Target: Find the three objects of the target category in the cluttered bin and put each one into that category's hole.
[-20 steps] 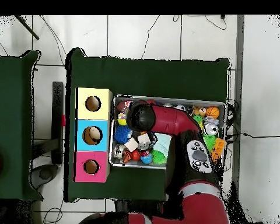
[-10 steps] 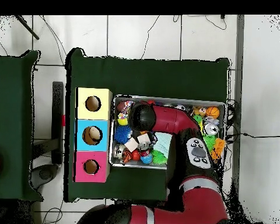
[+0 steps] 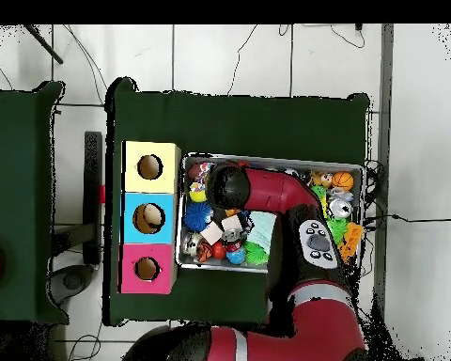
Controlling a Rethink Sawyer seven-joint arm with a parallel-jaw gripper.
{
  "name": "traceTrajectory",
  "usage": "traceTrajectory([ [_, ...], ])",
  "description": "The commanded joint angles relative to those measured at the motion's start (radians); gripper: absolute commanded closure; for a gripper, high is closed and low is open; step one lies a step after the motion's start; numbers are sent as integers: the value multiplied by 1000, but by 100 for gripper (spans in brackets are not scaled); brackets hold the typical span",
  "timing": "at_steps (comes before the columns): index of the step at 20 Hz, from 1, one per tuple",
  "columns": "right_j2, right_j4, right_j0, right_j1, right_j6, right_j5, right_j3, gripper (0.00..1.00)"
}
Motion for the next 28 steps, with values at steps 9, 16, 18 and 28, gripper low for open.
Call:
traceTrajectory([
  [9, 95, -19, 13, 93, 82, -55, -54, 0],
  [16, 83, 1, 38, 100, 125, -49, -36, 0],
  [18, 86, 7, 41, 105, 130, -51, -37, 0],
  [28, 88, 8, 45, 116, 138, -80, -37, 0],
])
